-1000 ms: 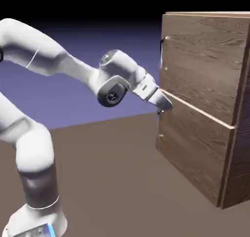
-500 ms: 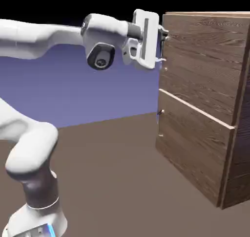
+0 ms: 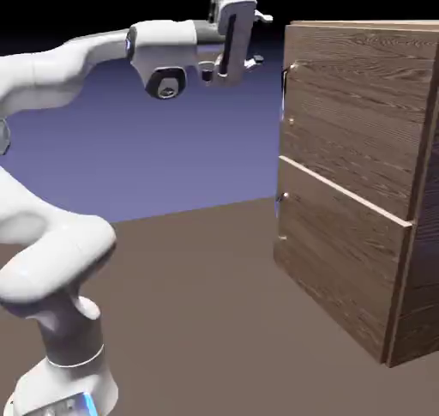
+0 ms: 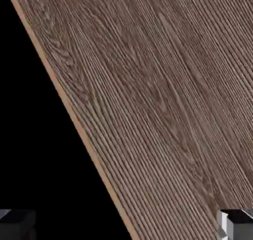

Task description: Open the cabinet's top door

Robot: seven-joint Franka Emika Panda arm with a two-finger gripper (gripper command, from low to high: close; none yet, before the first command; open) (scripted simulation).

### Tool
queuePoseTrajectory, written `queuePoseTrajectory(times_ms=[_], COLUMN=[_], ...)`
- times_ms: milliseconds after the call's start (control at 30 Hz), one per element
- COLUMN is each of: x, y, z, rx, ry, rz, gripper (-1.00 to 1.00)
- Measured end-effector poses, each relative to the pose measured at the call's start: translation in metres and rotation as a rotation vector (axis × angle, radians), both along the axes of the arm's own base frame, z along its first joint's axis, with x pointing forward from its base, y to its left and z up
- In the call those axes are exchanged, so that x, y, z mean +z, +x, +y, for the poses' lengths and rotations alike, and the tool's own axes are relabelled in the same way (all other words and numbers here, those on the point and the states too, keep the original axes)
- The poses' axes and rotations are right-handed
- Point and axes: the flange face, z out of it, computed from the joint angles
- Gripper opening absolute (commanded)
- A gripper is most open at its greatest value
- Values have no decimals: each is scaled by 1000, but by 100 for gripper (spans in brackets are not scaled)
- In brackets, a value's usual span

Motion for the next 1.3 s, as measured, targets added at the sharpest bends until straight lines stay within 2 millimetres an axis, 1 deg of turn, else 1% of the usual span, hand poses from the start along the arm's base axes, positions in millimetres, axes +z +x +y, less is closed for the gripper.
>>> queuePoseTrajectory(times_ms=[100, 233, 400, 467, 500, 533, 667, 700, 767, 800, 1100, 1300], x=[-16, -48, -103, -130, -138, -138, -138, -138, -138, -138, -138, -138], y=[12, 32, 64, 78, 82, 82, 125, 132, 132, 125, 59, 10], z=[25, 56, 87, 97, 99, 99, 98, 97, 97, 95, 69, 42], rx=[17, 39, 52, 50, 48, 48, 48, 48, 48, 61, 205, 318], ry=[179, 423, 736, 865, 901, 901, 900, 901, 901, 900, 903, 903], rz=[-28, -45, -37, -27, -24, -24, -24, -24, -24, -17, 51, 106], gripper=[0, 0, 0, 0, 0, 0, 0, -100, -100, -100, -100, -100])
